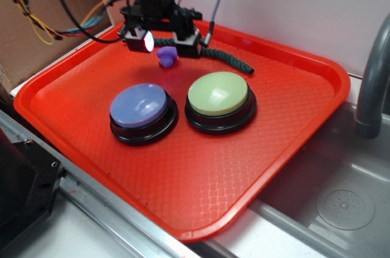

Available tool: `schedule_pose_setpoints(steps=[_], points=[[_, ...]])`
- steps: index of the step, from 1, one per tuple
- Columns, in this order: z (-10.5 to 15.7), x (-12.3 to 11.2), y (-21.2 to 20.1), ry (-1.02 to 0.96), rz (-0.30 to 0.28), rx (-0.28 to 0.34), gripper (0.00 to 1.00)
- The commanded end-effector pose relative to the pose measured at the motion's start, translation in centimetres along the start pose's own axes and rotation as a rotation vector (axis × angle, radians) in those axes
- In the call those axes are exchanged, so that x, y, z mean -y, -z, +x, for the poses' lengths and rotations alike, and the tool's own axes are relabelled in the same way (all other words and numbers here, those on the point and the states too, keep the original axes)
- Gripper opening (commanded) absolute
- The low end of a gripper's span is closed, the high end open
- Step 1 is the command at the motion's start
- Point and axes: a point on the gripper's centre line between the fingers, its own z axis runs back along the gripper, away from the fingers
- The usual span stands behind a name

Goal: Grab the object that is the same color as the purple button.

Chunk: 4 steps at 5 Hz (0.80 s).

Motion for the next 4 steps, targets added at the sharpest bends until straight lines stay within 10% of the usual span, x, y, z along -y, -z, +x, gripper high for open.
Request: schedule_pose_setpoints(steps=[1, 3, 4], points=[[2.5, -0.5, 0.3, -0.048, -0.006, 0.038, 1.0], [2.9, -1.2, 0.8, -0.041, -0.009, -0.004, 0.0], [2.9, -0.8, -0.2, 0.023, 0.011, -0.028, 0.0]])
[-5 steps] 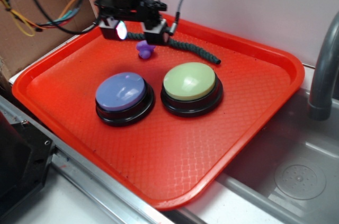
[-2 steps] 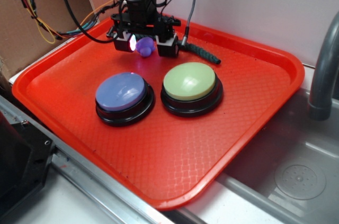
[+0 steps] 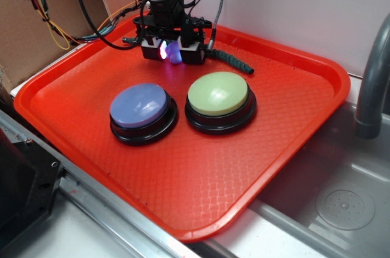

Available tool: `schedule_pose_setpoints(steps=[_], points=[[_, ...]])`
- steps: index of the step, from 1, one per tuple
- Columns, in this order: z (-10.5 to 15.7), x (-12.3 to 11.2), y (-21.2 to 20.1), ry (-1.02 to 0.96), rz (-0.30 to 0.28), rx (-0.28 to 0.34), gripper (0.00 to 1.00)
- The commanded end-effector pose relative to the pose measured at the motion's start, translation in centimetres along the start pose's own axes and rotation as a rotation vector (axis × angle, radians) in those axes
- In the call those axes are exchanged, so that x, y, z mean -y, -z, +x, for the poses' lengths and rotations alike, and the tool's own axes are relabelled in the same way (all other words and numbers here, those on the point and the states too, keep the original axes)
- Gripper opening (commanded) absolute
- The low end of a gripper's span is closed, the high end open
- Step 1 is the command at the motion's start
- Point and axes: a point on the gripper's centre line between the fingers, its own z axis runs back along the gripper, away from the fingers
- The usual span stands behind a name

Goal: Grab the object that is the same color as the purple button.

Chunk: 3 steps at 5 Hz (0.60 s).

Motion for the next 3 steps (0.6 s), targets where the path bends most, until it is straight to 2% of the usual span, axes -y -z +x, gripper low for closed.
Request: schedule_pose_setpoints(steps=[1, 2, 3], points=[[0.7, 0.2, -4.1, 0.085, 0.007, 0.019, 0.0], [-1.5, 0.5, -7.5, 0.177, -0.029, -0.003, 0.0], [-3.5, -0.1, -10.2, 0.203, -0.078, 0.004, 0.0]])
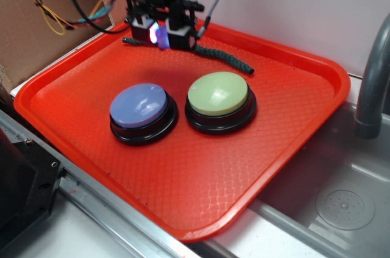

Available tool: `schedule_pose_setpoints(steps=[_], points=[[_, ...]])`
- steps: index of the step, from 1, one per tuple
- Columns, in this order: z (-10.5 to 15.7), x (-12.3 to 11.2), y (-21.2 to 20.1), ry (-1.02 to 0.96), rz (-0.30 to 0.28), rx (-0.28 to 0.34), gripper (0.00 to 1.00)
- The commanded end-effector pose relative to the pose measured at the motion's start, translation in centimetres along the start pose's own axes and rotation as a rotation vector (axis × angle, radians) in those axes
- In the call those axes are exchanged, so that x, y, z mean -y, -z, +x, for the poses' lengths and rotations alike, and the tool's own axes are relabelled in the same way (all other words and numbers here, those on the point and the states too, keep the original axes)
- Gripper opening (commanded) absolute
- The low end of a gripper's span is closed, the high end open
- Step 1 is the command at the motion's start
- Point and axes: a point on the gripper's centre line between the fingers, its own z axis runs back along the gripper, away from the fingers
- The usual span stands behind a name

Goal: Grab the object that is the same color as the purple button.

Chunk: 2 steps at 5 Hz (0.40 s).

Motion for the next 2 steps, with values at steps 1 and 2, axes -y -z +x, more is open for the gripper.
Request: schedule_pose_setpoints(steps=[1, 2], points=[[-4.9, -2.1, -8.0, 0.032, -0.138, 0.09, 0.0], [-6.9, -3.3, -9.7, 0.013, -0.176, 0.148, 0.0]])
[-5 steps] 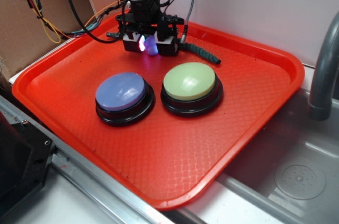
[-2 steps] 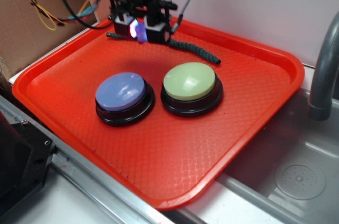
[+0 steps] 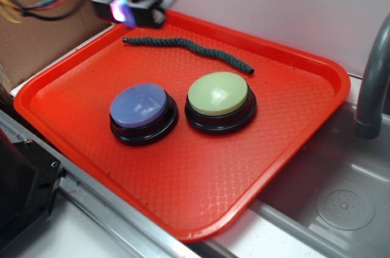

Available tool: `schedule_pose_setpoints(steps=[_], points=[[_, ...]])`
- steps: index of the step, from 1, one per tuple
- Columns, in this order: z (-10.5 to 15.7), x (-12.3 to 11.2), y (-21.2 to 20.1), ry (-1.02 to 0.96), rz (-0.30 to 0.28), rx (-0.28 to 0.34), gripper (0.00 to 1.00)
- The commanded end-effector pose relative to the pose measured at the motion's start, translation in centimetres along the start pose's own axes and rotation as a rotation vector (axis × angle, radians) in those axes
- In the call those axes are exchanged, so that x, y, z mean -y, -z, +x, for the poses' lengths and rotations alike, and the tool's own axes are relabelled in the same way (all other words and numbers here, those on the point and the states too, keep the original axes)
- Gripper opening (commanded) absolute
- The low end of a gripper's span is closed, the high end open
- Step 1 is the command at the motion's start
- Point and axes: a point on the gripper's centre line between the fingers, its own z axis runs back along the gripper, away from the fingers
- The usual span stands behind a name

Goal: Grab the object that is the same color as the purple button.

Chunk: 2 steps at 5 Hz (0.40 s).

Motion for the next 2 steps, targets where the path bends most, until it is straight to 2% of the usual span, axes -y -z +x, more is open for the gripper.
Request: schedule_pose_setpoints(steps=[1, 2], points=[[-2.27, -2.63, -3.86, -0.053, -0.085, 0.135, 0.0], [-2.0, -2.96, -3.56, -0.053, -0.094, 0.093, 0.0]])
